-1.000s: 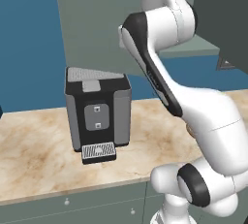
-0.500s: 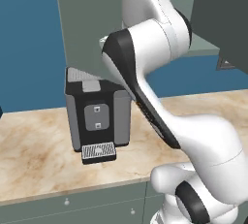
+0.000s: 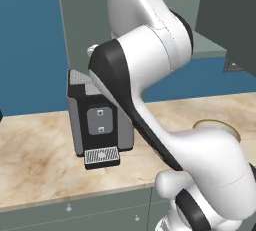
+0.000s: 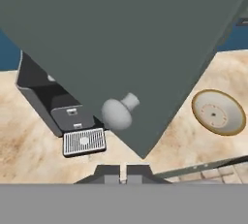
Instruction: Open the cabinet and setup a tea strainer by placing it in the bowl upright.
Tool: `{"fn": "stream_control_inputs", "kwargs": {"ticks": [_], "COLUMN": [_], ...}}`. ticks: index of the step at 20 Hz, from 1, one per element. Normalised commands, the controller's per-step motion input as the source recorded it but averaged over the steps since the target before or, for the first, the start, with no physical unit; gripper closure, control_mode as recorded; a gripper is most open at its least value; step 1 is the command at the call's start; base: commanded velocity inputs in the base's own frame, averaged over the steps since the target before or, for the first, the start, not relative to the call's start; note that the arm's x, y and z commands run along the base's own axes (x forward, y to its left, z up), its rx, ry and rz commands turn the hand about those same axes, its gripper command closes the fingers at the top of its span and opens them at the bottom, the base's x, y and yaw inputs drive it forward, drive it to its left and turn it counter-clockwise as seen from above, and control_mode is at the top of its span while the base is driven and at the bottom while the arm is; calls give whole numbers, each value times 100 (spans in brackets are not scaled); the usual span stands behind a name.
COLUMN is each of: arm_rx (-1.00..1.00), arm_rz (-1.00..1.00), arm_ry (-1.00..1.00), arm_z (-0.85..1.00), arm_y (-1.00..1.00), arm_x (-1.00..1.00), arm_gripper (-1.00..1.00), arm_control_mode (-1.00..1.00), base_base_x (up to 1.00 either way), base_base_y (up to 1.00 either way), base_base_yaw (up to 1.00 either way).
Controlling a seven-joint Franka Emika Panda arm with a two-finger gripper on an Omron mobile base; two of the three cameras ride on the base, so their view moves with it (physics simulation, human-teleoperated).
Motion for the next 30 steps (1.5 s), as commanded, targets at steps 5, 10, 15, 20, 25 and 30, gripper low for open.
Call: {"fn": "stream_control_inputs", "kwargs": {"ticks": [5,10,15,20,25,30], "arm_rx": [0,8,73,75,54,56], "arm_rz": [-3,0,15,14,1,0], "arm_ry": [0,-5,0,1,0,4], "arm_z": [0,4,-15,-19,-17,5], "arm_y": [0,-42,-96,-84,-1,0], "arm_x": [-53,-52,-2,20,39,51], "arm_gripper": [-100,-100,-100,-100,-100,-100], "arm_control_mode": [-100,-100,-100,-100,-100,-100], "base_base_x": [0,0,0,0,0,0], "base_base_y": [0,0,0,0,0,0], "base_base_yaw": [0,0,0,0,0,0]}}
